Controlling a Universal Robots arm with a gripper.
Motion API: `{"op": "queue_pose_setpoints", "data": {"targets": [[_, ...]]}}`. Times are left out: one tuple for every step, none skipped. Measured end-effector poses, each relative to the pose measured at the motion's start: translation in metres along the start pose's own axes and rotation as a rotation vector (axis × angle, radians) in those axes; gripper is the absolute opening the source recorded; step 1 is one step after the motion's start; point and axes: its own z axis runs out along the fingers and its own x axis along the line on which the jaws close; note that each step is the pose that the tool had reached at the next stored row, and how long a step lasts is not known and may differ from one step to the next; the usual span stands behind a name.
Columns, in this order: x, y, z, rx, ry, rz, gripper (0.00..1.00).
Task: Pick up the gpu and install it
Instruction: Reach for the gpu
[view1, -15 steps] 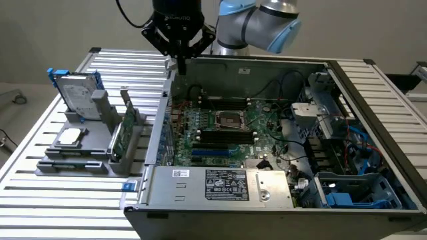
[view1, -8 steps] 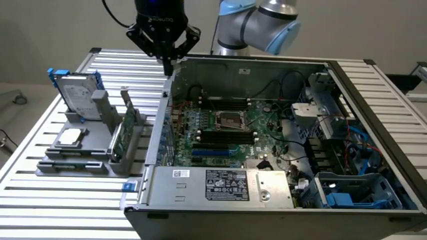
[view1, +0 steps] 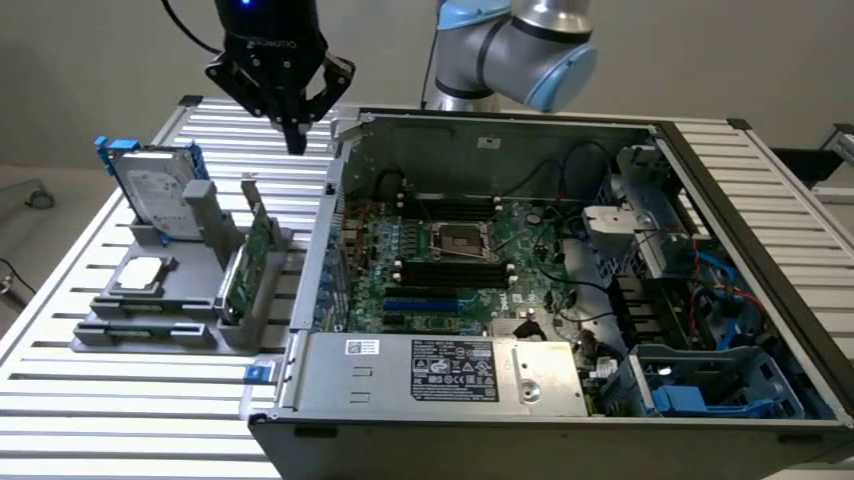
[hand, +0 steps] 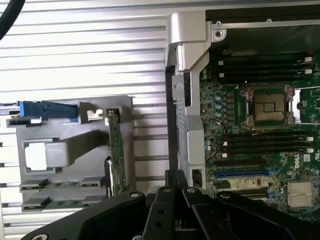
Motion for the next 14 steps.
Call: {"op": "queue_pose_setpoints", "data": {"targets": [[0.003, -0.0002, 0.0005, 0.0021, 0.0001, -0.001, 0.11], [0.006, -0.0004, 0.001, 0.0046, 0.0002, -0.002, 0.11], [0.009, -0.0006, 0.0016, 0.0076, 0.0001, -0.005, 0.11], [0.01, -0.0007, 0.0021, 0.0109, 0.0, -0.01, 0.11], [0.012, -0.0008, 0.0026, 0.0138, 0.0001, -0.015, 0.11], [0.013, -0.0009, 0.003, 0.0167, 0.0005, -0.022, 0.11], [0.013, -0.001, 0.0034, 0.0191, 0.0007, -0.029, 0.11], [0.014, -0.001, 0.0037, 0.0213, 0.0013, -0.036, 0.11], [0.014, -0.001, 0.004, 0.0233, 0.002, -0.044, 0.11], [0.015, -0.0011, 0.0045, 0.0253, 0.0023, -0.052, 0.11], [0.017, -0.0013, 0.005, 0.0285, 0.0027, -0.057, 0.11], [0.02, -0.0015, 0.0055, 0.0309, 0.0027, -0.058, 0.11], [0.024, -0.0017, 0.0061, 0.0329, 0.0028, -0.059, 0.11], [0.027, -0.002, 0.0066, 0.035, 0.0029, -0.06, 0.11]]}}
